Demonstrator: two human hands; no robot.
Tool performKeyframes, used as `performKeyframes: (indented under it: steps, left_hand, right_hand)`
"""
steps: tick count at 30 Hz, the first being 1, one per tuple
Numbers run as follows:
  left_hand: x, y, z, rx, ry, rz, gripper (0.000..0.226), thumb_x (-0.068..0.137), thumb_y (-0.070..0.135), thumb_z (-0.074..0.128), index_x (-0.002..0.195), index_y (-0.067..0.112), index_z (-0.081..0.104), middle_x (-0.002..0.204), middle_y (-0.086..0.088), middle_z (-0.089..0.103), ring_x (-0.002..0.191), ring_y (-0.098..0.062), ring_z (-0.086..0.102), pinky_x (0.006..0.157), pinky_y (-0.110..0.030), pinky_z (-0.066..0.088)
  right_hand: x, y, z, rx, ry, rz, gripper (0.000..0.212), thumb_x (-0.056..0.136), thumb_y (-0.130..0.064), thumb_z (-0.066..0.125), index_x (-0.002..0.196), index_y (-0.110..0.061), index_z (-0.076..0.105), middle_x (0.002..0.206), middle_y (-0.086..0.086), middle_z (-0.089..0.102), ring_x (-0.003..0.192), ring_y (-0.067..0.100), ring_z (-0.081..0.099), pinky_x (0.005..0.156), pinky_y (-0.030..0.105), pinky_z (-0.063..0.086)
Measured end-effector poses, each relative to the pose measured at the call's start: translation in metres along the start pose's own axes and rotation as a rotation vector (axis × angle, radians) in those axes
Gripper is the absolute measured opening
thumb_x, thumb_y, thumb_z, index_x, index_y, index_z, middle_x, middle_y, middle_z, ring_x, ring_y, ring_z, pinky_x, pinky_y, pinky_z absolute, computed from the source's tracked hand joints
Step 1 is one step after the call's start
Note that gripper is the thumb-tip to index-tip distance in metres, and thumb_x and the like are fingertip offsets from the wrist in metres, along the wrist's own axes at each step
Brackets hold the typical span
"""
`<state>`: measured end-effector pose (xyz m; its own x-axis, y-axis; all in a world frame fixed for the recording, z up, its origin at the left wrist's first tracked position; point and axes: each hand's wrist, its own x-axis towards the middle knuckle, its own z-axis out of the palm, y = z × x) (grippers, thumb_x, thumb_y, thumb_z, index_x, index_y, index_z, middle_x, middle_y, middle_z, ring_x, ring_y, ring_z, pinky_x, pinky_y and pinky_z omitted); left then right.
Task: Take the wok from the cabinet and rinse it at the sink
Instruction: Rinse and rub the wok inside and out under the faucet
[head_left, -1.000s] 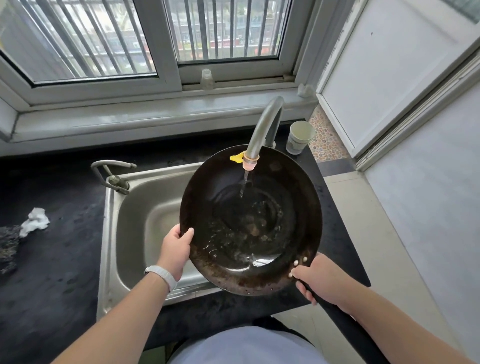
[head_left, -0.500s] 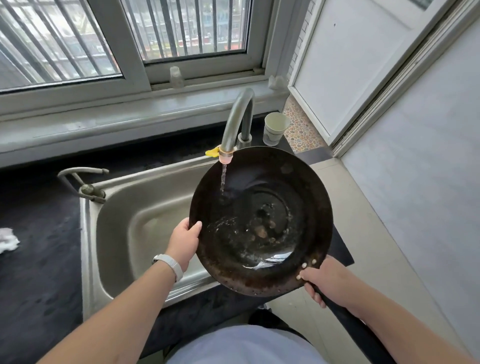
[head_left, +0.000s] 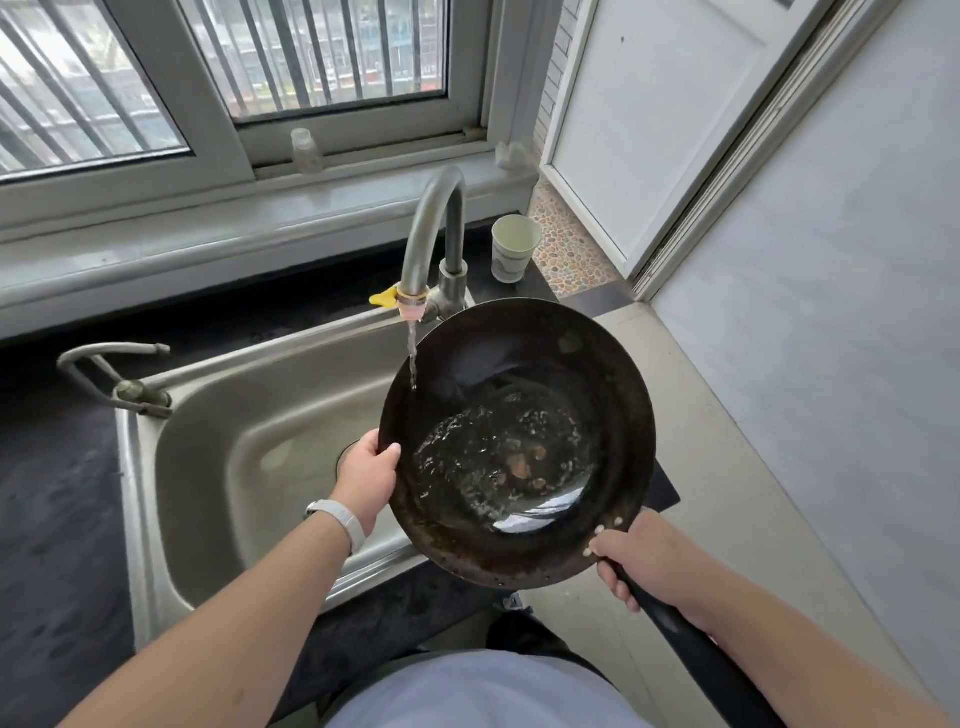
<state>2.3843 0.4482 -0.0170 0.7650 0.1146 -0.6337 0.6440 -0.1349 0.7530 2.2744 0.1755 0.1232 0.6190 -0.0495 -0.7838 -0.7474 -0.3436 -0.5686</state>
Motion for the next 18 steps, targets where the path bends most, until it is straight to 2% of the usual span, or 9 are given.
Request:
performKeyframes:
  steps: [6,11,18]
  left_hand:
    - [-0.005,-0.008,-0.006,0.007,0.008,0.011,0.025,0.104,0.009,0.045,0.096,0.017,0.067,0.093,-0.010,0.071,0.083,-0.025,0.063,0.071,-0.035,0.051]
    - [-0.014,-0.013,-0.021,0.002,0.045,0.012,0.031,0.105,0.006,0.044,0.095,0.024,0.066,0.087,-0.004,0.070,0.076,-0.021,0.062,0.062,-0.031,0.049]
    - [-0.026,-0.023,-0.053,-0.010,0.142,-0.013,0.025,0.104,0.007,0.046,0.095,0.015,0.068,0.086,-0.011,0.069,0.079,-0.027,0.062,0.073,-0.040,0.052]
  right_hand:
    - [0.007,0.003,-0.001,-0.002,-0.047,0.024,0.031,0.091,-0.006,0.051,0.060,-0.004,0.051,0.051,0.009,0.051,0.041,0.015,0.043,0.042,0.025,0.038]
    - [0.022,0.002,0.002,-0.024,-0.092,0.081,0.039,0.093,-0.006,0.051,0.055,-0.011,0.054,0.053,0.008,0.052,0.041,0.014,0.043,0.041,0.024,0.038]
    - [0.048,-0.005,0.012,-0.044,-0.207,0.120,0.035,0.095,-0.007,0.051,0.061,-0.007,0.056,0.053,0.007,0.052,0.042,0.015,0.042,0.041,0.024,0.037]
